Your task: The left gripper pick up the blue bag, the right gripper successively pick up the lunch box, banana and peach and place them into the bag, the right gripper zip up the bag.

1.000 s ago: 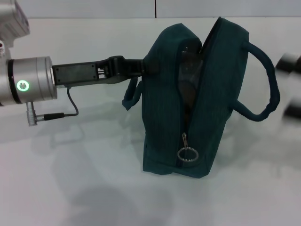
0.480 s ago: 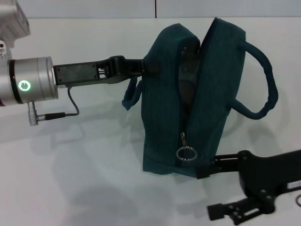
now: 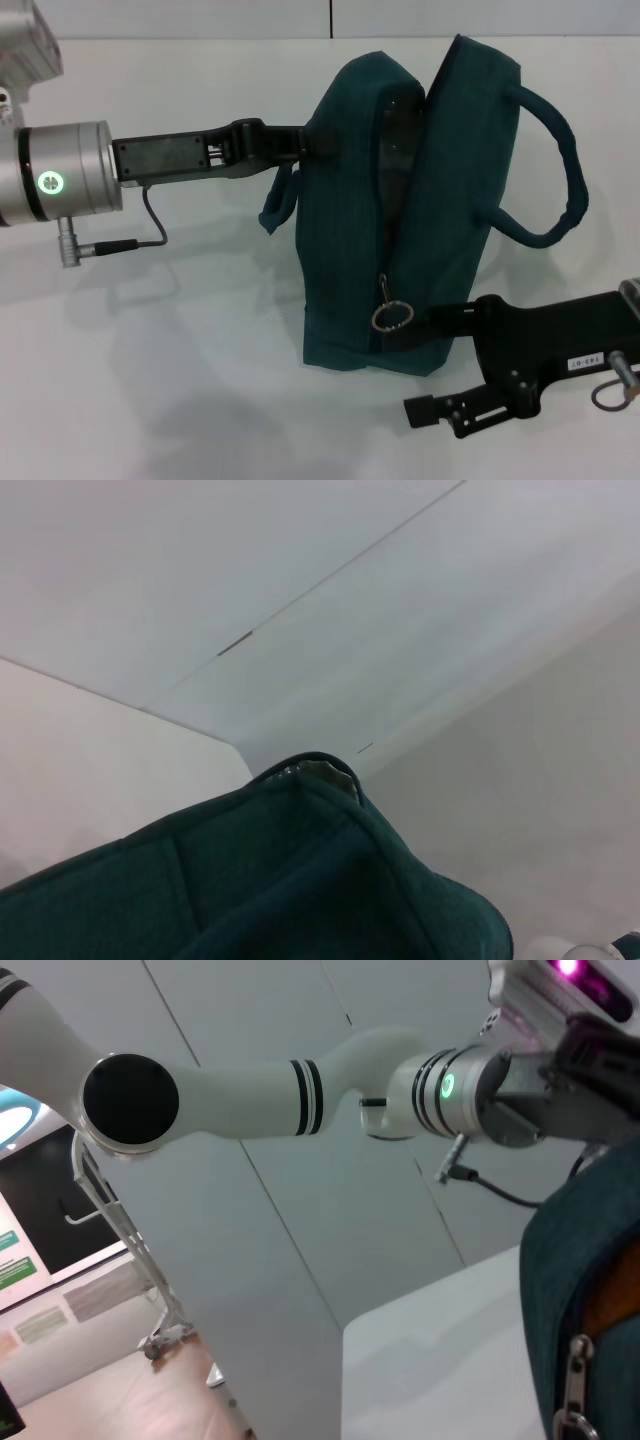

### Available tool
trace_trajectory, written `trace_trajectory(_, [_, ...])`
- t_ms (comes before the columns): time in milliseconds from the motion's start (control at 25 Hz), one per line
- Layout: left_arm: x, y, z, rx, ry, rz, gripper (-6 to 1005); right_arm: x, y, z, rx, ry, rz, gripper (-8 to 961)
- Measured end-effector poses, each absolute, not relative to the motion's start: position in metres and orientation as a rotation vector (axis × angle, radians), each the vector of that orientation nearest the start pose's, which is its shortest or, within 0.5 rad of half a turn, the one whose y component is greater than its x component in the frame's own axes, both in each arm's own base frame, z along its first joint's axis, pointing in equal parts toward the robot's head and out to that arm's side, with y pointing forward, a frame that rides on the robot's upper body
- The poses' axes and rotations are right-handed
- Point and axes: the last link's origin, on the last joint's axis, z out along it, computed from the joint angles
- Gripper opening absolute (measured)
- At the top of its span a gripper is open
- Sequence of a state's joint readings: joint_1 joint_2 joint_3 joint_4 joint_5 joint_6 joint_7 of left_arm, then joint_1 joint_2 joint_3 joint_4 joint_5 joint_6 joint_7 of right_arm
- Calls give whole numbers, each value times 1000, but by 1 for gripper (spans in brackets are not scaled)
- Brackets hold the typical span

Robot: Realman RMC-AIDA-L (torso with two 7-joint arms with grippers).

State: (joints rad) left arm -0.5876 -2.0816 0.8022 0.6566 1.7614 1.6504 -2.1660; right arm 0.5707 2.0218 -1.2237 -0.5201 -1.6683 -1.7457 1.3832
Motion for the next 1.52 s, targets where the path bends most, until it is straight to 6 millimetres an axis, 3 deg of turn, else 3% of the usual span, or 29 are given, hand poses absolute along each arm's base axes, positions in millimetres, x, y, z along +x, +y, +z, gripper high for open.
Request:
trace_trajectory(520, [-205, 340, 2, -2612, -1587, -1113, 55, 206, 297, -37, -3083, 408, 1012, 786])
trace_trajectory(1080, [-206, 341, 4, -2611, -1581, -1108, 56, 215, 306, -43, -2992, 495, 962, 770])
trace_trajectory(1480, [-208, 341, 5, -2597, -1584, -1119, 56, 217, 301, -49, -3070, 594, 886, 759])
trace_trajectory(1520, [-209, 341, 6, -2593, -1586, -1120, 56, 219, 301, -49, -3062, 615, 879, 723])
